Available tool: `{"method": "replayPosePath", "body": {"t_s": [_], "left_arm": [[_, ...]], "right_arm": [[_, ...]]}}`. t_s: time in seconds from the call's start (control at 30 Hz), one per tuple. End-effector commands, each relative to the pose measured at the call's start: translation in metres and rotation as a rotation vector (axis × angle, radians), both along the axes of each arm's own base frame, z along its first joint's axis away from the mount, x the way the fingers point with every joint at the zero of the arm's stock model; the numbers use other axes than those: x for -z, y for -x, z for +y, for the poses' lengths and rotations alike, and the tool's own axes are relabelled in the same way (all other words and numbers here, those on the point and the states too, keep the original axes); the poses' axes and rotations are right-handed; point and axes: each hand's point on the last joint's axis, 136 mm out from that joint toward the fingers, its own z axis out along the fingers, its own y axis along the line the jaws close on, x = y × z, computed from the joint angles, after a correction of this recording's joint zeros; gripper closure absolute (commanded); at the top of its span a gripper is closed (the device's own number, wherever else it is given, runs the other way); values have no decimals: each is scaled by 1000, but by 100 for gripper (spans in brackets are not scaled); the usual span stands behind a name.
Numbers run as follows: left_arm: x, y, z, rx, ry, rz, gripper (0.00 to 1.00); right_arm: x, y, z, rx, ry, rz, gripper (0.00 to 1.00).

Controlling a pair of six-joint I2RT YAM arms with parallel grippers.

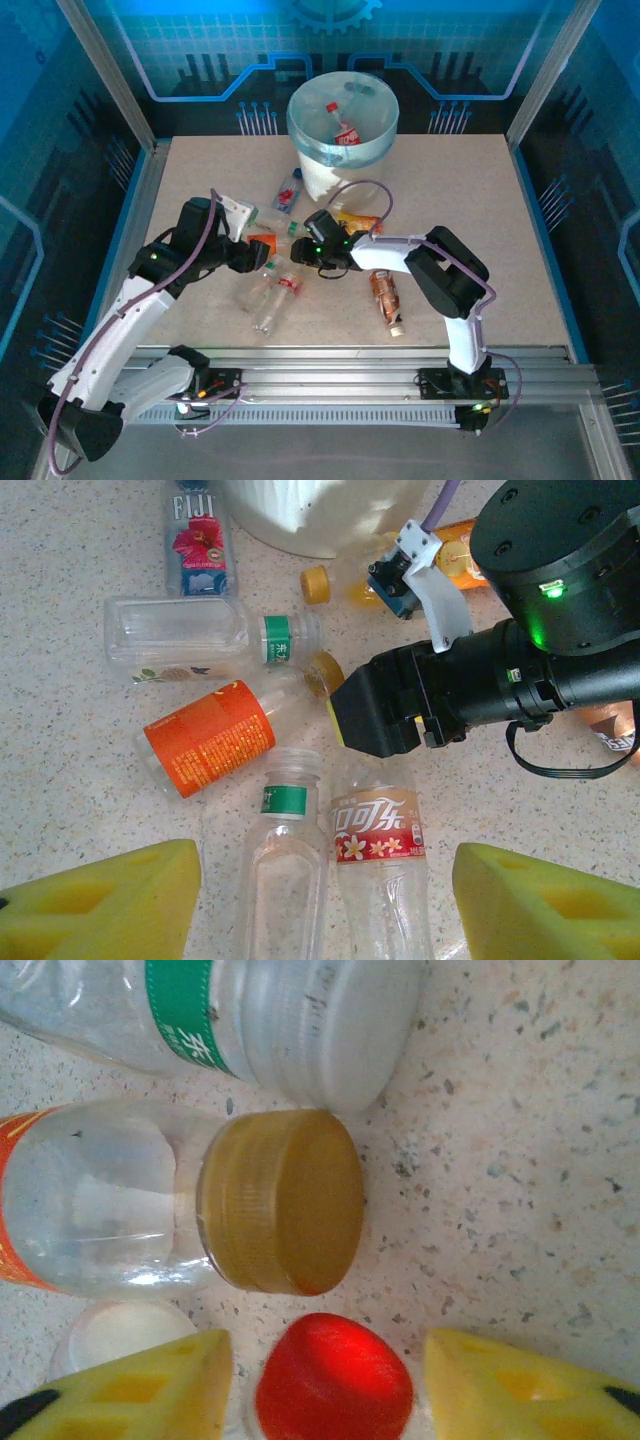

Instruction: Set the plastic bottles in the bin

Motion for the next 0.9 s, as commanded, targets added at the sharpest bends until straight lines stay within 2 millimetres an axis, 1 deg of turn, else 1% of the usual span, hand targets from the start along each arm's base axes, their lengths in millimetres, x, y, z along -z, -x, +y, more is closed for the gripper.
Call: {"method": "replayPosePath", "body": {"t_s": [0.0, 0.17, 0.23, 0.33, 0.43, 0.53, 0.63, 0.67, 0.73, 0.8, 0.83, 0.87], "left_arm": [[-7, -4, -4, 2, 31, -13, 31], [-16, -6, -5, 2, 41, -25, 32], [-20, -7, -6, 2, 47, -34, 31], [-30, -8, -7, -2, 56, -47, 32], [-43, -10, -7, -6, 74, -73, 32], [-62, -13, -9, -11, 101, -113, 32], [-88, -17, -10, -19, 128, -160, 32], [-102, -19, -11, -22, 143, -188, 33], [-128, -24, -12, -27, 168, -239, 33], [-157, -32, -15, -35, 197, -298, 35], [-171, -37, -16, -38, 211, -328, 35], [-184, -43, -17, -41, 225, -357, 35]], "right_arm": [[3, -6, -2, 26, -38, -1, 54], [-9, -7, -12, 41, -53, -40, 70], [-17, -6, -17, 48, -60, -62, 73], [-38, -4, -20, 45, -84, -105, 79], [-66, 3, -22, 32, -102, -167, 82], [-103, 14, -23, 5, -103, -258, 84], [-154, 28, -25, -44, -53, -400, 85], [-176, 31, -26, -65, -31, -457, 86], [-222, 35, -31, -100, 14, -574, 86], [-280, 32, -39, -119, 61, -713, 87], [-303, 29, -44, -122, 91, -772, 87], [-333, 25, -50, -121, 121, -844, 87]]}}
